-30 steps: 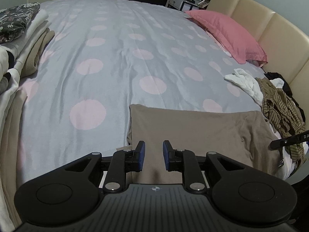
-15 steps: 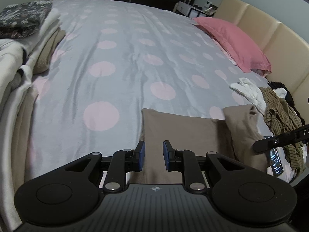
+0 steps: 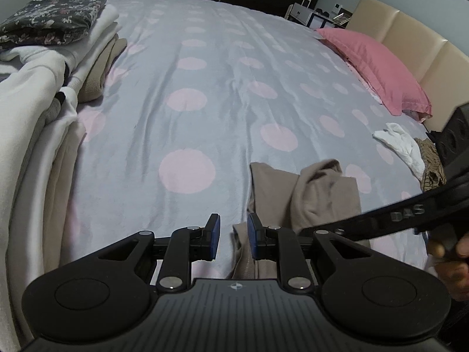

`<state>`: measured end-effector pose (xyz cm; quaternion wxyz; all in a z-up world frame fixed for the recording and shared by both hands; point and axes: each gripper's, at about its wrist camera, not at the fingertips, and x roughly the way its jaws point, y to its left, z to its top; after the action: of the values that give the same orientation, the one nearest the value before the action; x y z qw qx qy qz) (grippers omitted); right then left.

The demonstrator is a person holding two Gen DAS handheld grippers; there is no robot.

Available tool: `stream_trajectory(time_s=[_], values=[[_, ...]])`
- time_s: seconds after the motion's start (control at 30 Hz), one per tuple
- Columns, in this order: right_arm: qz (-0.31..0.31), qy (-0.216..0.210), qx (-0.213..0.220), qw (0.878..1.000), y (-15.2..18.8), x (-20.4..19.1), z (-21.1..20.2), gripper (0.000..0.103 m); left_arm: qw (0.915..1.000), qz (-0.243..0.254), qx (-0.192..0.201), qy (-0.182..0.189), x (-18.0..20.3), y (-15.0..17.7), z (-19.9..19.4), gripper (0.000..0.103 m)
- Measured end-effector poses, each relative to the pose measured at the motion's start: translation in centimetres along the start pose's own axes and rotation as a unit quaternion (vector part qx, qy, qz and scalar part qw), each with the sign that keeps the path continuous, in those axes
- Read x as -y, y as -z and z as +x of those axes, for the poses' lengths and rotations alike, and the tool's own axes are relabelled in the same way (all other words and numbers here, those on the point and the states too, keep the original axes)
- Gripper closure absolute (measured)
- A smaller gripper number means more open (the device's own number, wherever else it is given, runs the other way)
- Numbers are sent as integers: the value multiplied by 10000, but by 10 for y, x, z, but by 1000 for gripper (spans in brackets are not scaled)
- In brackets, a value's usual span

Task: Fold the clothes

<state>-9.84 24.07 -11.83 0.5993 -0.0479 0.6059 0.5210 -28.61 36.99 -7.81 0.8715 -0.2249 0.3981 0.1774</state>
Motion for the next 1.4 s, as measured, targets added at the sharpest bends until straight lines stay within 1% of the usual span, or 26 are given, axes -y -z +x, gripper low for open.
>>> stream_trajectory(time_s=[0.17, 0.27, 0.33, 0.37, 0.43, 0.53, 0.6, 0.63, 0.67, 0.77, 0.87, 0.97, 1.07, 1.17, 1.3, 1.4], values=[[-86, 351, -93, 9993, 0, -8, 26, 93, 9998, 135, -137, -53, 2, 2, 5, 86], [-105, 498, -119, 9986, 2, -9, 34, 93, 9995, 207, -222, -69, 2, 3, 8, 86], [-108, 547, -120, 9984, 3, -10, 36, 92, 9991, 266, -286, -140, 3, 4, 11, 86], [-113, 566, -123, 9983, 4, -11, 36, 90, 9990, 285, -317, -167, 3, 5, 12, 86], [-156, 569, -134, 9982, 4, -13, 36, 88, 9987, 289, -372, -194, 2, 6, 13, 86], [-311, 613, -98, 9976, 3, -17, 27, 87, 9986, 280, -409, -195, 1, 6, 13, 86], [-463, 640, -2, 9969, 3, -19, 16, 84, 9986, 273, -413, -162, 1, 6, 11, 86], [-517, 656, 64, 9965, 3, -19, 10, 75, 9987, 269, -415, -141, 1, 6, 10, 86], [-572, 670, 132, 9960, 3, -20, 3, 72, 9986, 274, -428, -132, 1, 6, 10, 86], [-797, 699, 363, 9937, 7, -18, -22, 72, 9980, 325, -517, -147, 4, 8, 11, 86], [-1028, 919, 529, 9890, 20, -9, -41, 72, 9973, 375, -605, -163, 6, 9, 12, 86], [-1187, 1137, 570, 9848, 37, 3, -49, 74, 9964, 447, -709, -160, 9, 11, 13, 86], [-1240, 1188, 578, 9834, 56, 15, -49, 84, 9950, 568, -808, -141, 14, 14, 13, 86], [-1126, 1140, 606, 9852, 72, 25, -44, 89, 9939, 614, -917, -44, 19, 17, 12, 86], [-964, 1112, 653, 9870, 87, 36, -29, 90, 9936, 571, -975, 91, 21, 20, 9, 86], [-745, 1010, 708, 9896, 91, 43, -16, 90, 9935, 490, -1019, 114, 20, 21, 9, 86]])
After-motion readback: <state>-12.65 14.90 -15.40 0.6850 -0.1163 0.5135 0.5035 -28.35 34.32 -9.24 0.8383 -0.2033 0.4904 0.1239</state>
